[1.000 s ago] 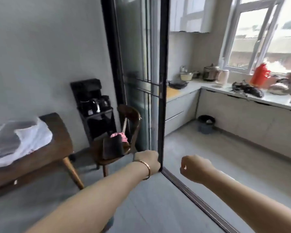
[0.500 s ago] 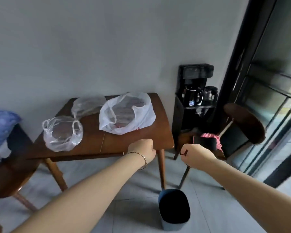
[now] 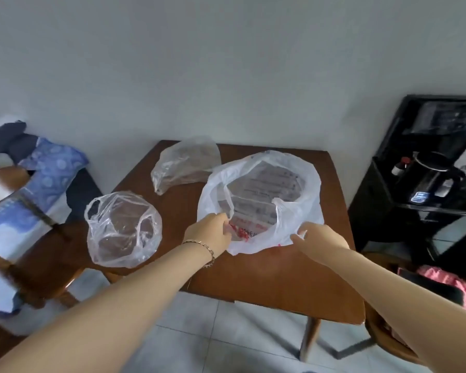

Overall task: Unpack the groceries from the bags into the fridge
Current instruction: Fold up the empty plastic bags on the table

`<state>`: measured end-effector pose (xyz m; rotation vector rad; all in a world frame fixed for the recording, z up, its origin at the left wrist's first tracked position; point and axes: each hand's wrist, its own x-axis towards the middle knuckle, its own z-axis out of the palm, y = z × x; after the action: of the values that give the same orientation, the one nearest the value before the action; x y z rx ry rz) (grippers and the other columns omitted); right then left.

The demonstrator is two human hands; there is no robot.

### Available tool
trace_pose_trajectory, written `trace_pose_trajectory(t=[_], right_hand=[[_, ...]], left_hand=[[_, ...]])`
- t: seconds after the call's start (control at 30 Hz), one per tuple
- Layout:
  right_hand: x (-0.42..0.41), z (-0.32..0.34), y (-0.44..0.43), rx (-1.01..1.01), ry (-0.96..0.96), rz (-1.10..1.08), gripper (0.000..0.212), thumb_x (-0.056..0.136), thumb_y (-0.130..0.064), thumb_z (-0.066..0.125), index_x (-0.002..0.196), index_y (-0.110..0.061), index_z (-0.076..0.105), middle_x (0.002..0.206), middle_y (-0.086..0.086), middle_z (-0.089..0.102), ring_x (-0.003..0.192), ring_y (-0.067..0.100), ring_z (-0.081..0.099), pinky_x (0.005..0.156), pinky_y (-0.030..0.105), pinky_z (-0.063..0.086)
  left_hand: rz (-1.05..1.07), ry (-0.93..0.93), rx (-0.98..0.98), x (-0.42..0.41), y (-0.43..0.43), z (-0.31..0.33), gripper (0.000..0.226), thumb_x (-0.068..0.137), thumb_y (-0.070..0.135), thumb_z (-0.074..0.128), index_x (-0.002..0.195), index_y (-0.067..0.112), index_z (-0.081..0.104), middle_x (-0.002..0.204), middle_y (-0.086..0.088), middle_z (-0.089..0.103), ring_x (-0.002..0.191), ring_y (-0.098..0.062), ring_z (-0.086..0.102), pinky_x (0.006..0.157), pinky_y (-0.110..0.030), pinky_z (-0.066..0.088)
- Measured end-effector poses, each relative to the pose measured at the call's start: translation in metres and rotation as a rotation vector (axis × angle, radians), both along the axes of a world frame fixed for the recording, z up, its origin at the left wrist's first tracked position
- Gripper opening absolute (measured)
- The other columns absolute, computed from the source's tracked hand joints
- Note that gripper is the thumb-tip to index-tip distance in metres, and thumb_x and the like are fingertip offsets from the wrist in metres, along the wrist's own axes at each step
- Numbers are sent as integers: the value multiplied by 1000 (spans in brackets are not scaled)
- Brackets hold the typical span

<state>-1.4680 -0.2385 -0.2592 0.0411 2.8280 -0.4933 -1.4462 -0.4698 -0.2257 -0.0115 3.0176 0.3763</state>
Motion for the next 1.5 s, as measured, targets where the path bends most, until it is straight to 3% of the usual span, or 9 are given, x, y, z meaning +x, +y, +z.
trace_pose_trajectory(t=[0.2,0.4,0.63,0.73,0.83,0.93,1.03,1.27,1.5], right_hand=[[-101,-36,-1,-108,-44,-309,77,90,-56,46,147,-11,20,143,17,32,128,32,38,99,45,42],[-170,-88,12,-16,-217,-591,116,70,-78,48,150,-12,-4,156,19,7,143,37,13,114,46,21],[-198,-156,30,-422,-438,-981,141,42,-78,67,149,-24,-7,155,12,19,136,38,31,105,51,38],[-198,-163,23,-548,-361,-1040,107,67,-45,80,147,-14,16,138,11,45,116,31,51,85,38,50],[-202,-171,22,-523,-258,-1022,53,74,-20,79,115,1,53,84,3,59,81,25,58,63,33,51],[-212,-161,13,-394,-158,-975,27,82,-11,68,103,1,57,75,5,57,64,20,54,51,29,43],[-218,-140,-5,-289,50,-865,15,86,0,50,100,-6,46,75,5,53,59,17,47,47,26,34],[-213,-93,-79,-341,323,-193,36,73,2,56,108,-5,58,93,7,56,85,26,57,69,38,54],[-171,-69,-47,-106,442,-15,96,62,-69,51,140,-17,28,143,14,35,133,32,32,106,48,28]], left_hand=[[95,-88,30,-89,-35,-38,50,92,29,50,137,21,31,140,-6,32,115,-28,49,85,-39,47],[85,-181,172,-209,-56,-84,115,69,58,71,148,30,-9,155,-4,-16,144,-29,-5,112,-50,21],[303,-493,401,-335,-75,-153,73,86,61,47,147,35,19,157,-3,-15,145,-33,4,115,-50,16],[351,-602,348,-352,-75,-176,77,85,57,53,148,22,25,157,-4,-14,144,-34,3,115,-51,16],[384,-694,467,-353,-71,-188,74,83,52,61,142,15,38,155,-10,14,138,-33,26,112,-44,26],[459,-654,558,-347,-57,-185,25,88,30,60,105,11,62,116,-7,53,94,-28,56,83,-30,40],[395,-468,552,-341,-31,-171,23,92,17,54,71,8,52,68,-7,46,59,-19,42,55,-22,31],[111,-580,1015,-283,55,-97,57,76,63,56,71,5,57,62,-6,50,58,-15,50,57,-13,39],[723,-408,1172,-282,53,-86,19,76,4,69,94,0,64,71,-8,59,69,-26,56,65,-32,44]])
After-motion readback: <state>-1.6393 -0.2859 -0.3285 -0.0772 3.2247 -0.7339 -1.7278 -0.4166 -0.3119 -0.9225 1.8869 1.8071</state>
